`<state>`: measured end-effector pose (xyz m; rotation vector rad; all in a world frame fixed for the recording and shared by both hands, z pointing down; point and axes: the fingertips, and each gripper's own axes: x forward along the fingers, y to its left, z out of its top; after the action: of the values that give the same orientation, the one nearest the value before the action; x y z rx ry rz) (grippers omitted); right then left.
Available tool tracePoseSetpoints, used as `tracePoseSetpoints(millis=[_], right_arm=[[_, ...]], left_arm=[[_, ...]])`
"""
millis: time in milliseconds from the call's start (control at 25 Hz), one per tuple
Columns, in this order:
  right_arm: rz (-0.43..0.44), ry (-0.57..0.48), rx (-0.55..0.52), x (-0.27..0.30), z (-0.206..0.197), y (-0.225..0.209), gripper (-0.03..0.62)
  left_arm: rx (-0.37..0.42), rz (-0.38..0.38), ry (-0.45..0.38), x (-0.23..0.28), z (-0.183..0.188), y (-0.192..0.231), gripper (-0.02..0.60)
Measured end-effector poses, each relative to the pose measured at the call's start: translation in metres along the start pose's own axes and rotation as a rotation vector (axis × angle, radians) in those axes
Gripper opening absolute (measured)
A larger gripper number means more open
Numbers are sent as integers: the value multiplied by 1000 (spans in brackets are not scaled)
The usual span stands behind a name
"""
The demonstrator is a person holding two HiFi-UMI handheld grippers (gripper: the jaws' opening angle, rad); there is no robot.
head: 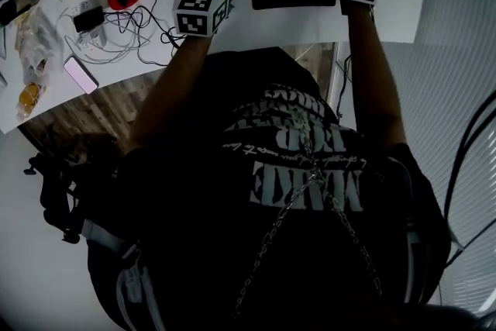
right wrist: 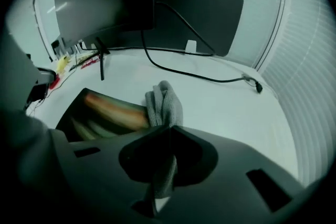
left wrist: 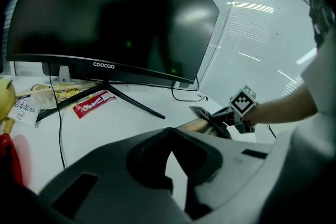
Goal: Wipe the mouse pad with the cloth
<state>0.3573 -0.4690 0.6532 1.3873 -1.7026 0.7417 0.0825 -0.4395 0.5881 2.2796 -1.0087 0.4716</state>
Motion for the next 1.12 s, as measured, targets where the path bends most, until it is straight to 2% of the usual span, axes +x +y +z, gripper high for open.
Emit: tracePoseSetpoints(millis=[80,160,240,320,400,440,560,720,840,1000,1120], right_arm=[[-22,8,23,-3,0,-4,14],[19,-21,98,-14,4,9,14],[146,-77,143,-29,15,50,14],[326,-83,163,-40,19,115,14],[459,-38,114,-43,9,181,14],[488,-9,66,-40,0,206,14],[492,34,-8,-23,-20,235,12],[436,18,-26,-18,-23,207,14],[351,20,53,-21,-35,151,13],[221,20,107,-29,-51,71,13],[135,54,181,-32,-67,28,14]], left_arm=[[-11,10,-2,-5,0,1,-3],[-15,20,-4,-12,0,2,-3],[-14,31,1,-18,-3,4,-3],[-19,40,9,-23,-8,4,-3],[-28,45,13,-27,-14,2,-3],[-31,46,15,-28,-17,0,-3],[-31,49,15,-33,-21,-4,-3],[-37,53,18,-33,-28,-4,-3],[-36,48,18,-31,-30,-6,-3],[-30,47,-4,-27,-24,-9,-3],[-40,50,-1,-27,-26,-9,-3]])
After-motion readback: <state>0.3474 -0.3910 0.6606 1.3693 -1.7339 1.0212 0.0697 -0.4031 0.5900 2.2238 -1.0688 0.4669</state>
